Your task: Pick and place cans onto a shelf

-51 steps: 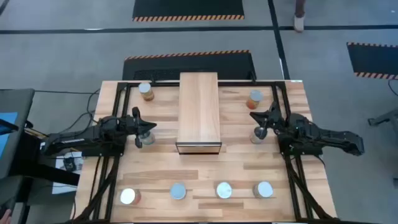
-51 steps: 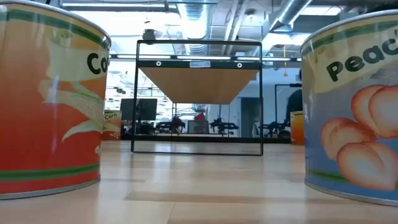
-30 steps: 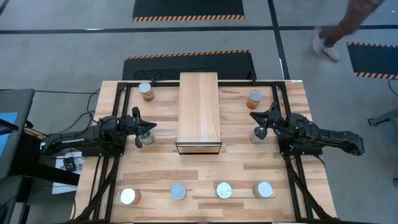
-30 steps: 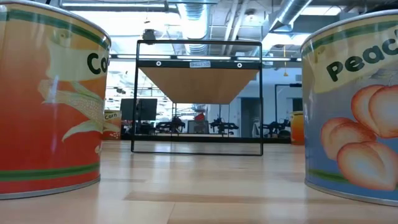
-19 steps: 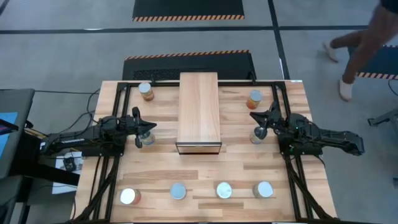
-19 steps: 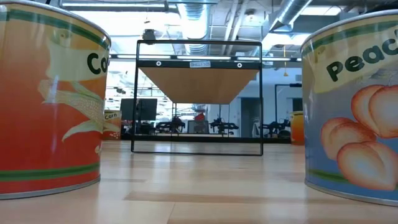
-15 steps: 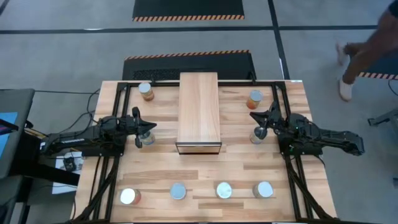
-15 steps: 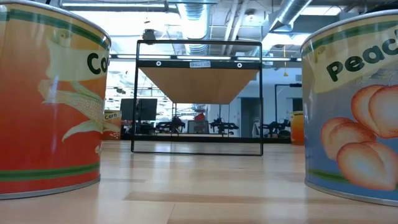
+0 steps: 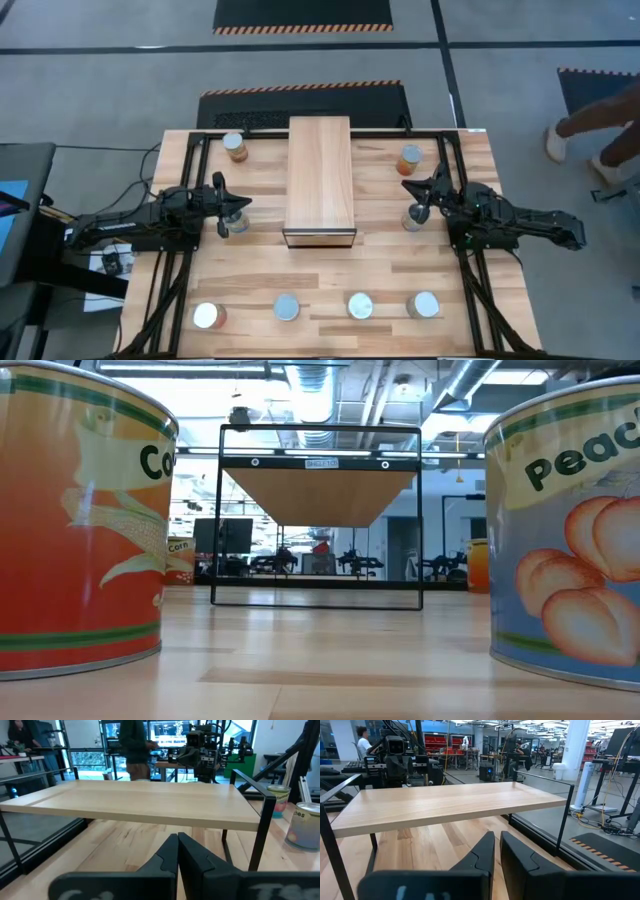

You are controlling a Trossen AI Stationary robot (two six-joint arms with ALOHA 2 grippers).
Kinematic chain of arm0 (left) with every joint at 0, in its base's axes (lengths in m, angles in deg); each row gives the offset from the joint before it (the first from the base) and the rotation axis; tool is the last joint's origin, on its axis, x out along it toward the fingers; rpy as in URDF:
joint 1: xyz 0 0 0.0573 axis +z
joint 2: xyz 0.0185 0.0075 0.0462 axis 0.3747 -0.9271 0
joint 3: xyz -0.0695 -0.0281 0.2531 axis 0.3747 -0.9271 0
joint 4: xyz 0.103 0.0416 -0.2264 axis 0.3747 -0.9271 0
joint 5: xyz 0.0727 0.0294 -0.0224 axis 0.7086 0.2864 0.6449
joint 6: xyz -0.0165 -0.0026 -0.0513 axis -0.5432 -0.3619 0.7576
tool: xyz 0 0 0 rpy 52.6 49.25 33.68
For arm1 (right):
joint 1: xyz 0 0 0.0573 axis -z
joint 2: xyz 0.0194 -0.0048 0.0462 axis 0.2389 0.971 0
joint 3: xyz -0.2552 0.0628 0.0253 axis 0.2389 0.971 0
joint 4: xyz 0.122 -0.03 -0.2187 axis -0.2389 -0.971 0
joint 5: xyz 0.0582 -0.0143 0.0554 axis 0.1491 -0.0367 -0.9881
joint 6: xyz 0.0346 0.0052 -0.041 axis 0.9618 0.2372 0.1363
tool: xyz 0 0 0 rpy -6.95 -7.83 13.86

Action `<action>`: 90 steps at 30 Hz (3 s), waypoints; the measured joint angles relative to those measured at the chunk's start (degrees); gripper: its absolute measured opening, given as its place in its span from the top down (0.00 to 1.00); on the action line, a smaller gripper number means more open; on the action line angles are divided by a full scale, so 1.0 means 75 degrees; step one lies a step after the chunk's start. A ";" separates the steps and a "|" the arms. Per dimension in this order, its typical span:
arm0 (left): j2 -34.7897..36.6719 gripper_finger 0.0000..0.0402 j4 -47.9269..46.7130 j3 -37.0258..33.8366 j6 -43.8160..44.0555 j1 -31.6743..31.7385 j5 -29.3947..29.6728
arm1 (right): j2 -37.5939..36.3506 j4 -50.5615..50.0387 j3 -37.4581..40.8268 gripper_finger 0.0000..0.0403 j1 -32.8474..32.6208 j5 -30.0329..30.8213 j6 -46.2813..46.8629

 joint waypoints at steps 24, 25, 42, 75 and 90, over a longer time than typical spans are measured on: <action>-0.0132 1.00 0.0920 0.0160 0.0827 0.0014 0.0009 | 0.0000 0.0002 0.0000 0.86 0.0000 -0.0001 -0.0001; -0.0226 1.00 0.0965 0.0313 0.0868 0.0011 0.0029 | -0.0002 0.0001 0.0000 0.86 0.0003 -0.0003 0.0000; -0.4017 1.00 -0.2699 0.4161 0.0727 -0.0651 -0.0187 | -0.0003 0.0001 0.0000 0.86 0.0003 -0.0003 -0.0002; -0.8707 0.71 -0.8140 0.5938 0.5182 -0.2873 0.2512 | -0.0002 0.0002 0.0000 0.86 0.0001 0.0000 0.0000; -0.8848 1.00 -0.8508 0.6373 0.4074 -0.2861 0.2392 | 0.0000 0.0003 0.0000 0.86 0.0003 0.0000 0.0000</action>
